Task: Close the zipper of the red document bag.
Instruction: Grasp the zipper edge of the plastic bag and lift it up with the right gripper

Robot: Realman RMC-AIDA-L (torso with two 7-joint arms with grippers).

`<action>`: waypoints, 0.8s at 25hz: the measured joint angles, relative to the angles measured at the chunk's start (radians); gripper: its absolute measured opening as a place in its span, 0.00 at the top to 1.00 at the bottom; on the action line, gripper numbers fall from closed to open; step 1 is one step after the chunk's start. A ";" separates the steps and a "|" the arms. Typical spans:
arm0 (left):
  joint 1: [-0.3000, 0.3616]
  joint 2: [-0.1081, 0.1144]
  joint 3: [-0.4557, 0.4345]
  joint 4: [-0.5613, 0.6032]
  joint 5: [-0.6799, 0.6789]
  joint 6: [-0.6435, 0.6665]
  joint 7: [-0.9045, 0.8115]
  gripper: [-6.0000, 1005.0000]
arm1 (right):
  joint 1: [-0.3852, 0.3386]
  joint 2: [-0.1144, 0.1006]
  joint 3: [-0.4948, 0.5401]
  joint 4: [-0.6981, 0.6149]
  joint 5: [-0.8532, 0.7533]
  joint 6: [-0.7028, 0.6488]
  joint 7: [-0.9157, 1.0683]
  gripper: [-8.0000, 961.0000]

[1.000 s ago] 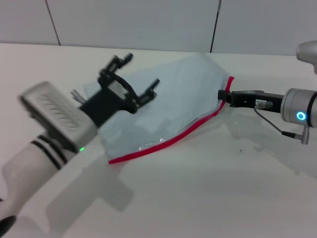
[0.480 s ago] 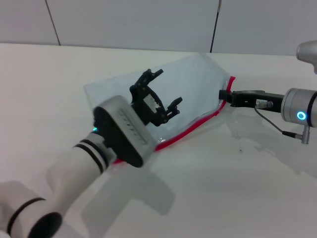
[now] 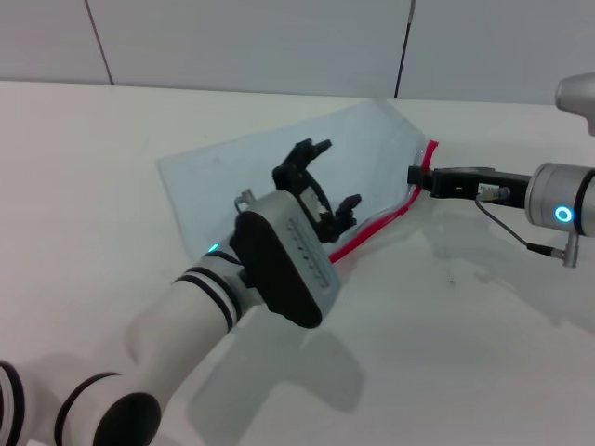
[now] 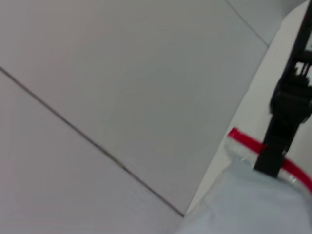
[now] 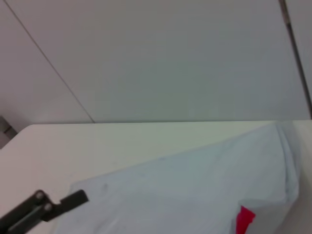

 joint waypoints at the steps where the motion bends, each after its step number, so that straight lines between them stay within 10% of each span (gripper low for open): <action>1: -0.001 0.000 0.002 -0.004 0.008 -0.001 0.002 0.16 | 0.001 0.000 0.000 0.002 0.000 0.000 0.000 0.97; 20: -0.004 -0.003 -0.001 -0.016 0.026 -0.024 0.002 0.16 | 0.031 0.002 0.000 0.032 0.000 -0.015 -0.006 0.97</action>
